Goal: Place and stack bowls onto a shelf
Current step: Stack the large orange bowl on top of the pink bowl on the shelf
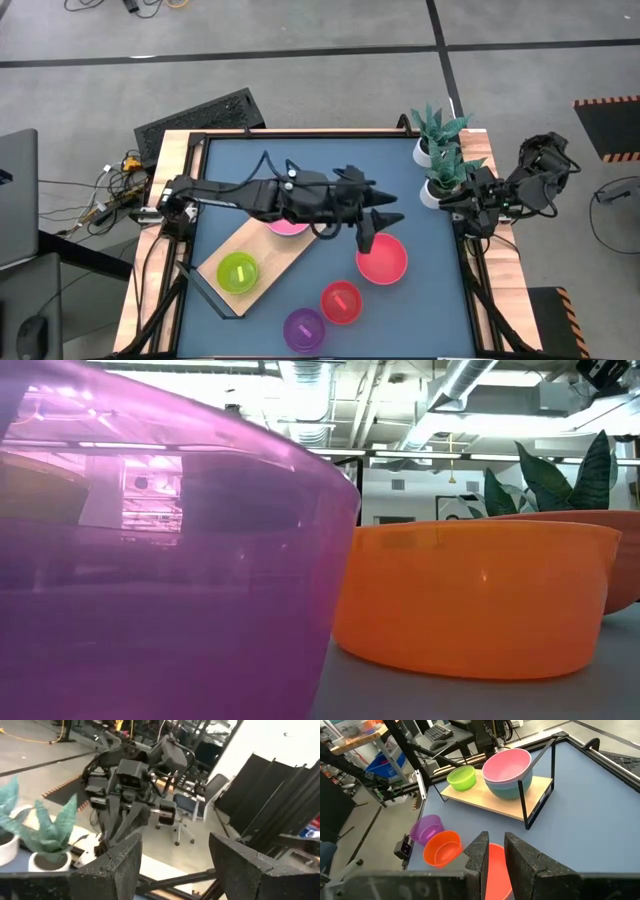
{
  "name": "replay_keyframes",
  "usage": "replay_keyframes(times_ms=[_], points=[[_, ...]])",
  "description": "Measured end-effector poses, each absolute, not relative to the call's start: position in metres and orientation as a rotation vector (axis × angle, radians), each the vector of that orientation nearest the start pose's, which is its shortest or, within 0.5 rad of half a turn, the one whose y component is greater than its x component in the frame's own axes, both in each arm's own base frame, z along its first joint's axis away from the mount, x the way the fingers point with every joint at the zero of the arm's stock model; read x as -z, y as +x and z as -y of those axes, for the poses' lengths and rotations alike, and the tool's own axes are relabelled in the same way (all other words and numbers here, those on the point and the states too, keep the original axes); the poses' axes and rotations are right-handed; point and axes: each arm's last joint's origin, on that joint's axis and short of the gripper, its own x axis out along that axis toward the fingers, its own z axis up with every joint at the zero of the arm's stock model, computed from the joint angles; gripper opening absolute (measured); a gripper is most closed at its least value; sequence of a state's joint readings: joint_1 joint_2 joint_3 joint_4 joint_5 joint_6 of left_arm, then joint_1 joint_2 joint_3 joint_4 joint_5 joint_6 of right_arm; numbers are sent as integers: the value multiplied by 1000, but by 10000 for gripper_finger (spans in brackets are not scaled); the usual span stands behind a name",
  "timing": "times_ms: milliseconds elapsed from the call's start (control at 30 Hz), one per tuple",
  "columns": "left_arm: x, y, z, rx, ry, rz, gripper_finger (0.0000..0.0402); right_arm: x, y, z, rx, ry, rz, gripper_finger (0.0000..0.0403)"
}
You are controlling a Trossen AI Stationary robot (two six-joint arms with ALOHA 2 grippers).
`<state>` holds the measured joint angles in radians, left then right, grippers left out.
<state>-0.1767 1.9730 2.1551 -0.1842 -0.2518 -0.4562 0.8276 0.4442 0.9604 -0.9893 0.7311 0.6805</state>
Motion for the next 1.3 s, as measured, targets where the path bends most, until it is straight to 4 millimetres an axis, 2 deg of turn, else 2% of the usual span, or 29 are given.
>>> replay_keyframes(times_ms=[67,233,367,433,600,833,900,1300], points=[[-441,450,72,-66,-467,-12,215,-349,44,-20,24,339,-351,88],[-393,490,74,-23,-486,-148,215,-349,44,-20,25,339,-354,88],[-371,508,68,-90,-493,-256,215,-348,44,-19,33,355,-364,88],[-352,513,63,-161,-492,-348,215,-346,43,-19,43,360,-382,88],[-289,529,57,-275,-484,-550,215,-341,41,-17,70,384,-414,88],[-243,539,58,-309,-478,-685,215,-341,41,-16,75,389,-421,88],[-234,539,60,-344,-454,-699,215,-341,41,-16,75,389,-421,88],[-216,531,55,-477,-344,-812,215,-341,41,-16,76,392,-420,88]])
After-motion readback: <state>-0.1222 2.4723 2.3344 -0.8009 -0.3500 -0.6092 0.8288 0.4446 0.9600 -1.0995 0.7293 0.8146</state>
